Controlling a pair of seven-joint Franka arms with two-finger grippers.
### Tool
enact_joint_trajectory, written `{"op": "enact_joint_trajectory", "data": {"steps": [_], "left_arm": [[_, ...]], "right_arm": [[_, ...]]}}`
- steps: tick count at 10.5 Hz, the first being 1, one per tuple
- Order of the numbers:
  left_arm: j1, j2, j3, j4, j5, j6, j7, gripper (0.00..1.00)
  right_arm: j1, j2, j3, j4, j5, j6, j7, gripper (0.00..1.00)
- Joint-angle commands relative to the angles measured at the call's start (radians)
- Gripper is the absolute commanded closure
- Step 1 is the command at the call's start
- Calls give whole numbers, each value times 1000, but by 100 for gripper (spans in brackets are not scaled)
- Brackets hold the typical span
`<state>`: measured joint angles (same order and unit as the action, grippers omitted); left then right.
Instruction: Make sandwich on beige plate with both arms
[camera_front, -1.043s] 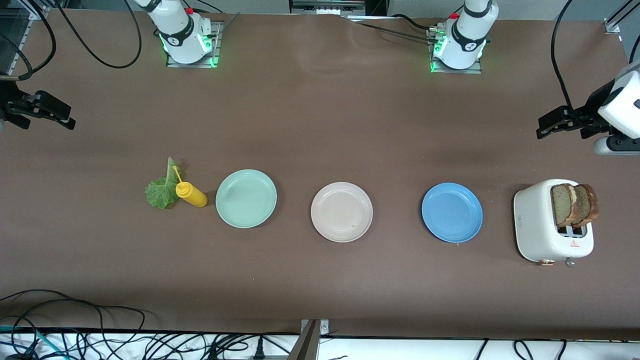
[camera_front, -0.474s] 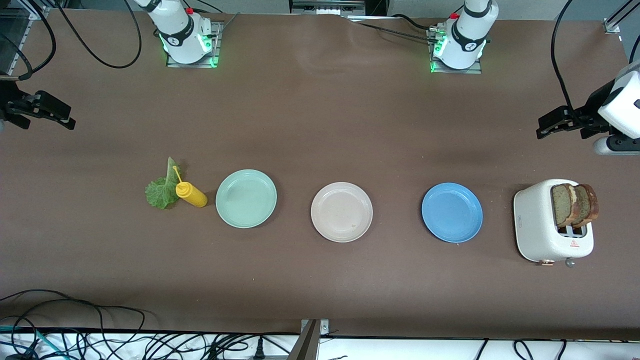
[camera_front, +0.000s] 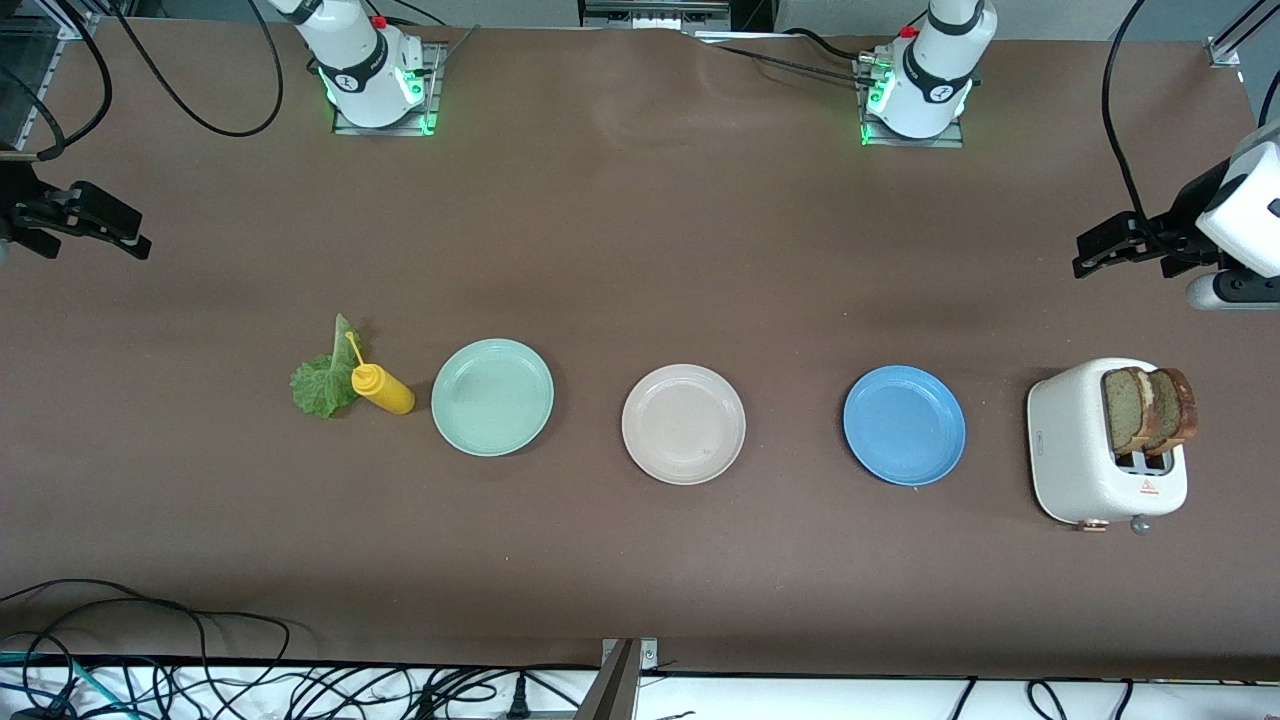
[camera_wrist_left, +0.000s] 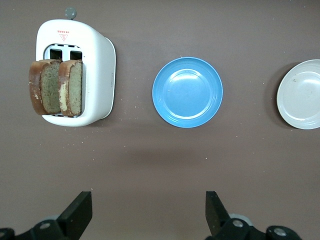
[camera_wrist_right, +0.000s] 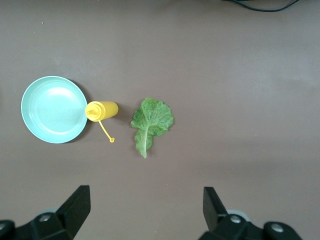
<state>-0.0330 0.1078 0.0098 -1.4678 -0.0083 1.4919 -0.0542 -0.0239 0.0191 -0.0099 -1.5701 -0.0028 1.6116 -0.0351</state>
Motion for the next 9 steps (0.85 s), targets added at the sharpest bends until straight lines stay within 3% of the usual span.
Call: {"op": "enact_joint_trajectory", "data": {"steps": [1,9], "left_arm": [[1,-2,2,18,1,-18,13,0],[8,1,6,14,1,-18,19,0]], "right_arm": [[-2,5,4,24,1,-16,8,0],[-2,5,4,24,1,-16,6,0]]}}
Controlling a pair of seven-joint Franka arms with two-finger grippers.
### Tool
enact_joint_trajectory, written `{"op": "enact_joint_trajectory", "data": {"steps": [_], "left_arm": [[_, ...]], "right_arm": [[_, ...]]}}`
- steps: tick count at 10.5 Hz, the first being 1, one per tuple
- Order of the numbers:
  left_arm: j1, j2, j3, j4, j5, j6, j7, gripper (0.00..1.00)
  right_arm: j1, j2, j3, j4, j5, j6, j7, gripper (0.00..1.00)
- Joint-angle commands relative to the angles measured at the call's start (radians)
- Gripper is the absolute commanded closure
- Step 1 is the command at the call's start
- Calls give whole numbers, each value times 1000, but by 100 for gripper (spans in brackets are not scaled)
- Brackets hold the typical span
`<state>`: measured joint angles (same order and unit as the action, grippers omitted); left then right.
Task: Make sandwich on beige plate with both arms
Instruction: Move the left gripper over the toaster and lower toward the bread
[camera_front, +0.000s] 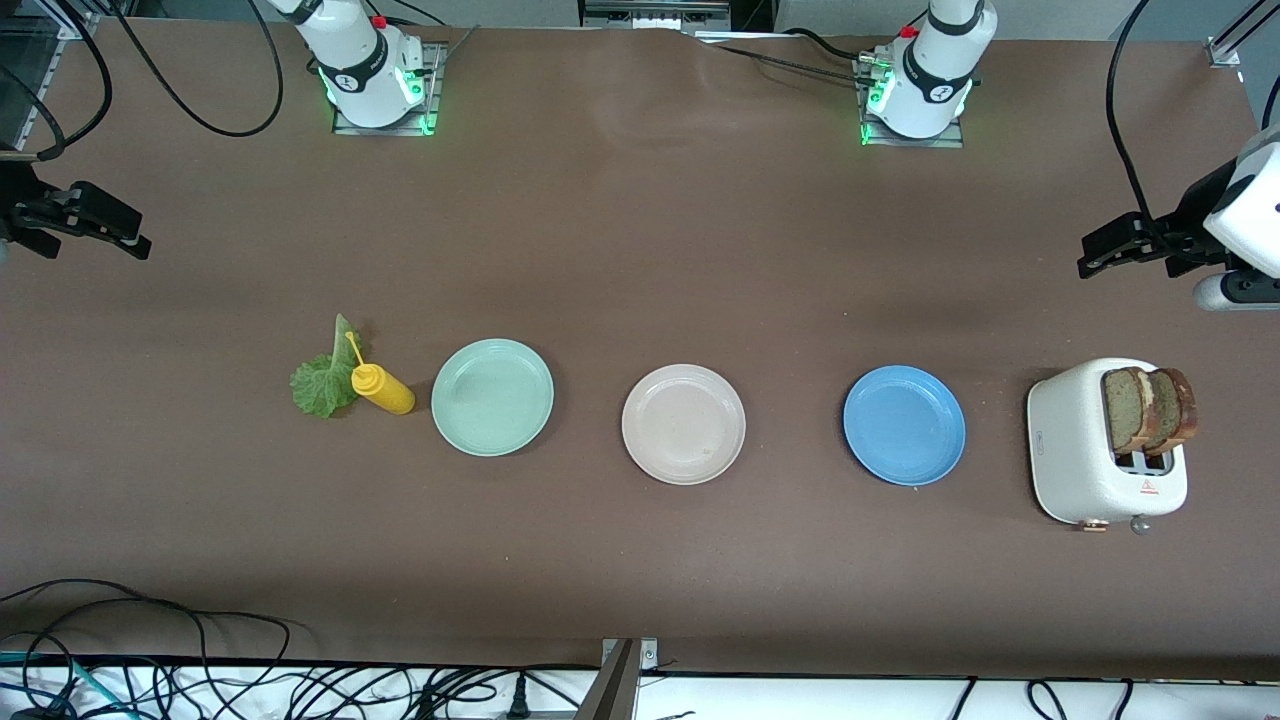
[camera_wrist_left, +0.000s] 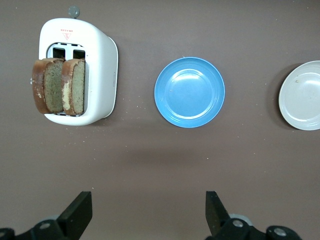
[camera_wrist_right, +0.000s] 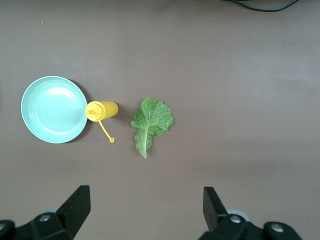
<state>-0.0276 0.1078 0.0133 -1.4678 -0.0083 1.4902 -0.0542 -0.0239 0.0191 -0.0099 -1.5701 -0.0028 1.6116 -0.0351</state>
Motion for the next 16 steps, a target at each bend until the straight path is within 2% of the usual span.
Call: {"op": "enact_joint_trajectory", "data": {"steps": [1,9,11,13,16], "left_arm": [[6,6,2,14,7,-13,19,0],[78,159,8,14,17,152,20,0],[92,219,8,17,65,194,25,0],[133,263,8,18,70,234,94,0],[167,335,8,79,71,239,154,0]], "right_arm": [[-2,5,4,24,1,-16,6,0],[-2,5,4,24,1,-16,8,0],[-2,7,4,24,1,-16,8,0],[-2,7,4,24,3,-16,8,0],[-2,7,4,24,3,-18,8,0]]}}
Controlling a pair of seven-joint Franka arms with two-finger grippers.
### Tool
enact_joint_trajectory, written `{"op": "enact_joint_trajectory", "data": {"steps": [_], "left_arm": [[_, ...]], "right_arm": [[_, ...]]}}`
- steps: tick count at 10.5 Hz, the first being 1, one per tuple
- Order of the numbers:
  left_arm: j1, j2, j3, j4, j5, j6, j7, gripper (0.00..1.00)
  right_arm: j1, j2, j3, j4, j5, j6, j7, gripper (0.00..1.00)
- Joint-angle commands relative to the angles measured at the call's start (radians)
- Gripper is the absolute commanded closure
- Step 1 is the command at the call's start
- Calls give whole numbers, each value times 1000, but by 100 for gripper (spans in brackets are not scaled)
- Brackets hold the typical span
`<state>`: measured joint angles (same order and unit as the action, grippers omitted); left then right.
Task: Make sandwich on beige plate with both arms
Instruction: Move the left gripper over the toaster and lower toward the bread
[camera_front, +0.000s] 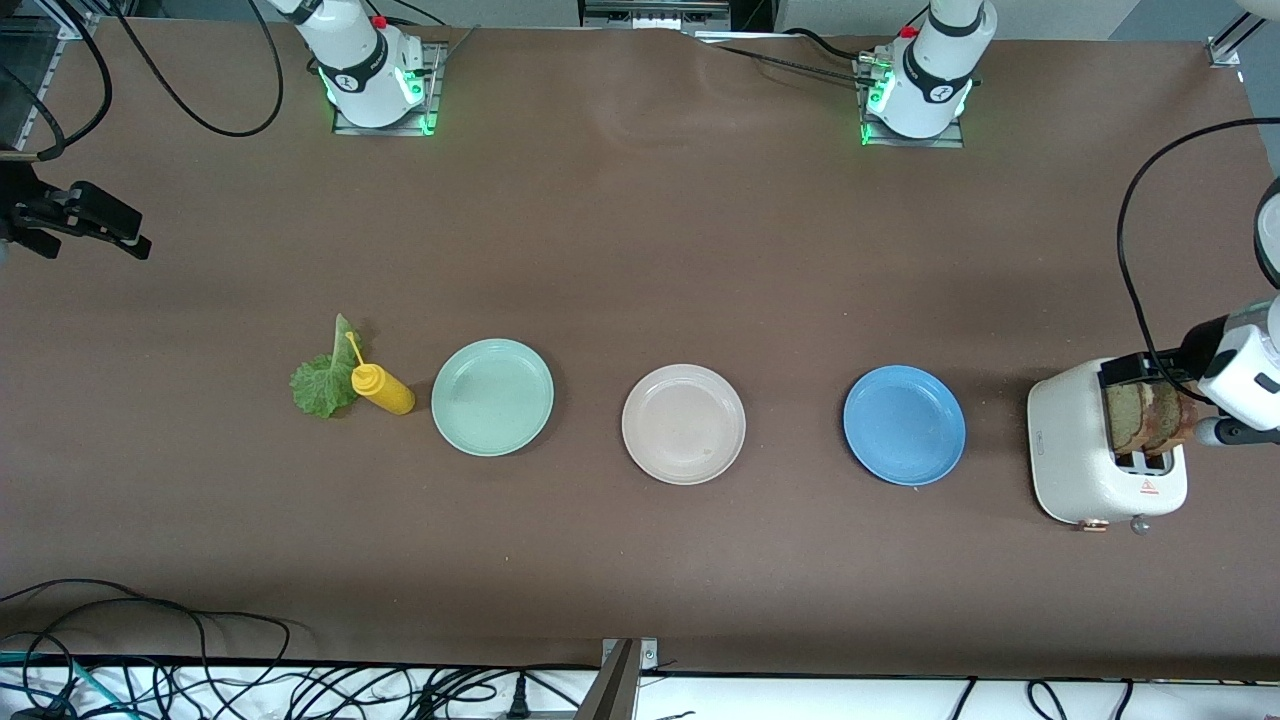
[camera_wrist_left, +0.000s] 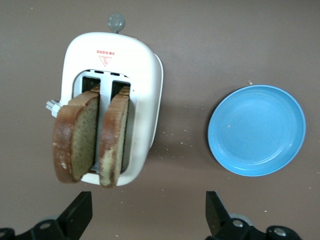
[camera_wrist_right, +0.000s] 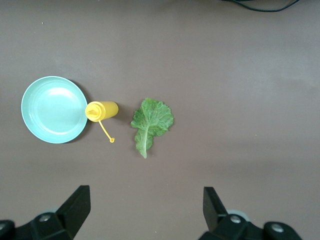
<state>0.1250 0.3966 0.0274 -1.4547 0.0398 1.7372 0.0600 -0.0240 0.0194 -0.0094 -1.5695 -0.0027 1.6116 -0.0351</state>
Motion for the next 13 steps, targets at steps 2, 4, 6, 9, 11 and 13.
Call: {"op": "enact_joint_trajectory", "data": {"steps": [2,4,6,9,11,13], "left_arm": [[31,91,-6,95,23,11,50,0],[47,114,-6,96,20,47,66,0],[56,133,-6,94,14,80,66,0],[54,151,-7,94,11,93,54,0],[48,151,-8,94,11,94,47,0],[42,156,-9,96,11,94,46,0]], "right_arm": [[-2,7,3,22,3,-16,8,0],[-2,7,3,23,3,-16,6,0],[-2,7,3,23,3,-16,8,0],[-2,7,3,23,1,-16,8,0],[-2,8,3,22,3,-16,8,0],[-2,7,3,22,3,-16,6,0]]}}
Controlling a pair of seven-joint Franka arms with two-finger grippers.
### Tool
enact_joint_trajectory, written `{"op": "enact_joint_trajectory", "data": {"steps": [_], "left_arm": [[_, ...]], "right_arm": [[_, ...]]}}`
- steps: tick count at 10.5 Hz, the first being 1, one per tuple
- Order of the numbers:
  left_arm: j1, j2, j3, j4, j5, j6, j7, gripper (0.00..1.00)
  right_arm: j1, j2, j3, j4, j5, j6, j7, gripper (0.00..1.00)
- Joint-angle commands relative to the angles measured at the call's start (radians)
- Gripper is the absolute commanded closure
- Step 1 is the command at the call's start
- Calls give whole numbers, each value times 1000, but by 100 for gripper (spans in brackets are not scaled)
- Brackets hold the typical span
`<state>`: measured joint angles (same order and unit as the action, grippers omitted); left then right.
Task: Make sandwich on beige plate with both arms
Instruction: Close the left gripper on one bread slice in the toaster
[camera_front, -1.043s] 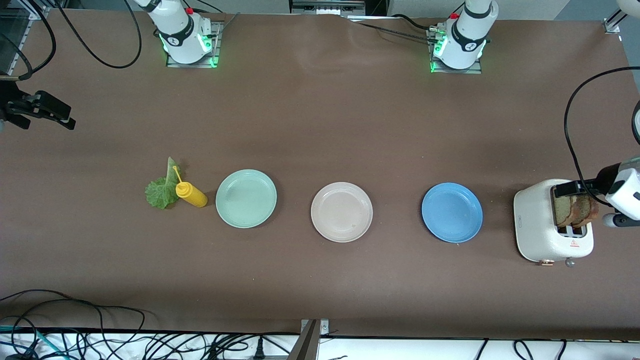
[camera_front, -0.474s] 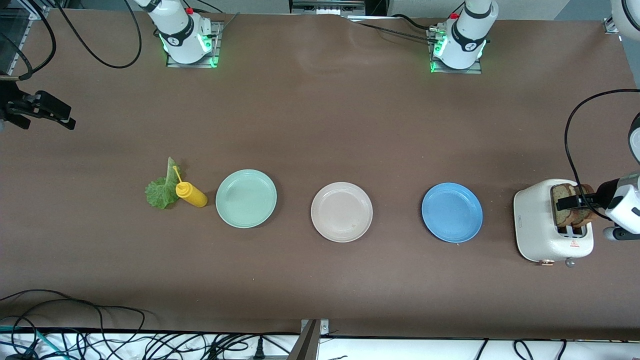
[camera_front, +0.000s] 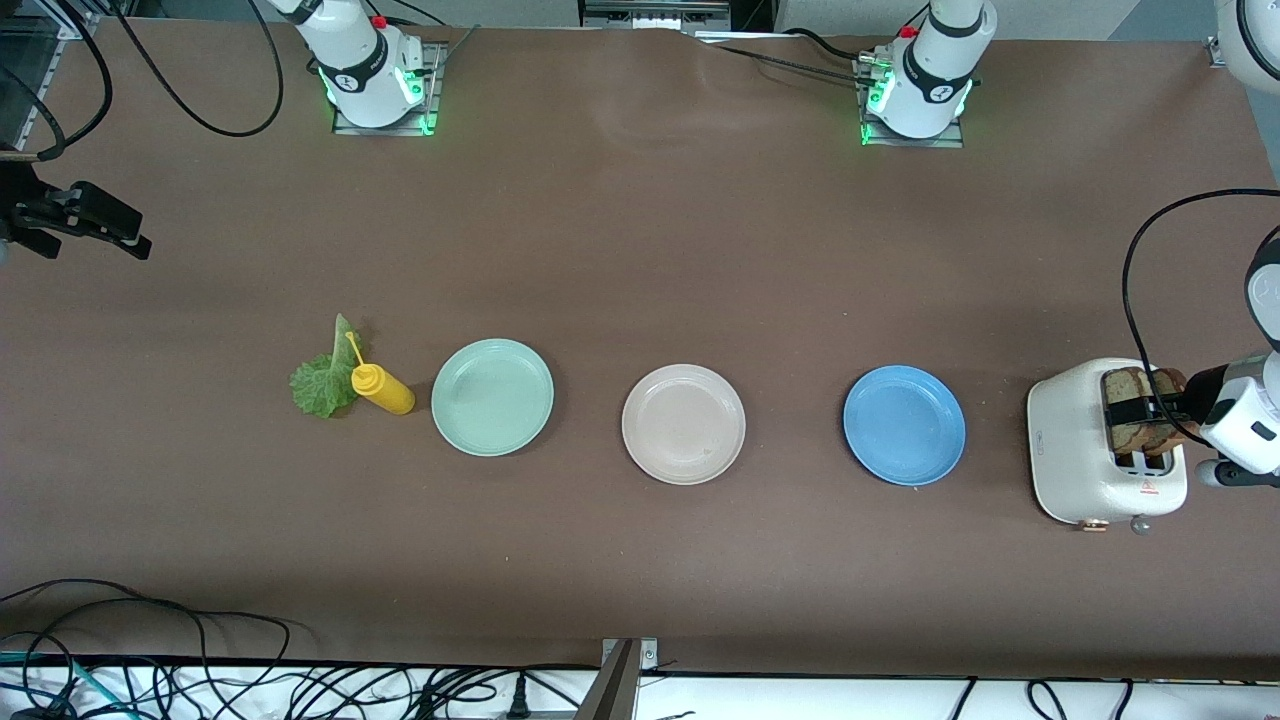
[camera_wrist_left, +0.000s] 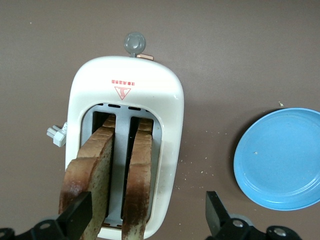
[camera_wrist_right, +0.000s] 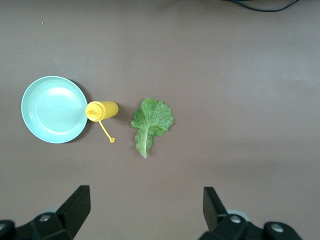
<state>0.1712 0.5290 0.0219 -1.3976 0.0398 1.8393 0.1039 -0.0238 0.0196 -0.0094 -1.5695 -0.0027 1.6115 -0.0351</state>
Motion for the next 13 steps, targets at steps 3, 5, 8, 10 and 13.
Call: {"op": "enact_joint_trajectory", "data": {"steps": [3,5,8,10,13], "left_arm": [[-15,26,-7,37,11,-3,-29,0],[-15,39,-7,35,14,18,-32,0],[-16,63,-5,23,29,48,-1,1],[-7,71,-5,17,29,46,37,21],[-1,71,-2,19,28,44,121,52]], "right_arm": [[-2,6,3,22,1,-16,6,0],[-2,6,3,22,3,-16,6,0],[-2,6,3,22,3,-16,6,0],[-2,6,3,22,3,-16,6,0],[-2,6,3,22,3,-16,6,0]]}}
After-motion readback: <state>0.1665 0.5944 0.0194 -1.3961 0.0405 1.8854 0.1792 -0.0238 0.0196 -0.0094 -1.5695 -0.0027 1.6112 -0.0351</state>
